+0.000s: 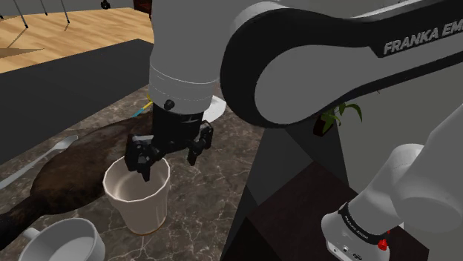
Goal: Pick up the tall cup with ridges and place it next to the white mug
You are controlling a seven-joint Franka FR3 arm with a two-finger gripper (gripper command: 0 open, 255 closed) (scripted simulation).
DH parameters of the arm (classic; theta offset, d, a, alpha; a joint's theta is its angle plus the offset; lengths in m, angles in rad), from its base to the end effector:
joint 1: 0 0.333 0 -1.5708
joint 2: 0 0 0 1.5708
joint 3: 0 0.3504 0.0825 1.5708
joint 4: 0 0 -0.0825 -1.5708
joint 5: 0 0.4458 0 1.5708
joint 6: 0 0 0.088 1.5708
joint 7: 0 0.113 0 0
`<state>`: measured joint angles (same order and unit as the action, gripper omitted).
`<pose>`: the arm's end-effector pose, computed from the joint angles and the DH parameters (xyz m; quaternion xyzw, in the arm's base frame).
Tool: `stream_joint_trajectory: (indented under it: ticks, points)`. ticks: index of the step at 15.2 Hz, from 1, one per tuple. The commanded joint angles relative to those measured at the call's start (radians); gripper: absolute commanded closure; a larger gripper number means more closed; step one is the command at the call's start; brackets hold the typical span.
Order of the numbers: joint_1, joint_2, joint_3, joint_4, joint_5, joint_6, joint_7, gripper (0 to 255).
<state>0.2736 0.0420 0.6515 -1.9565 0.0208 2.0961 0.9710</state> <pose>0.3839 0.5051 0.4714 -0.9979 0.0285 -0.0131 0.0559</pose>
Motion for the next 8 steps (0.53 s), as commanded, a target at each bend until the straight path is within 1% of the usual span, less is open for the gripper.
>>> stream_joint_trajectory:
  ticks: [1,2,8]
  points:
    - [-0.006,-0.031,-0.002,0.029,0.021,-0.055,-0.015,0]
    - [-0.007,-0.041,-0.004,0.046,0.028,-0.08,-0.019,0]
    - [-0.007,-0.041,-0.004,0.046,0.028,-0.08,-0.019,0]
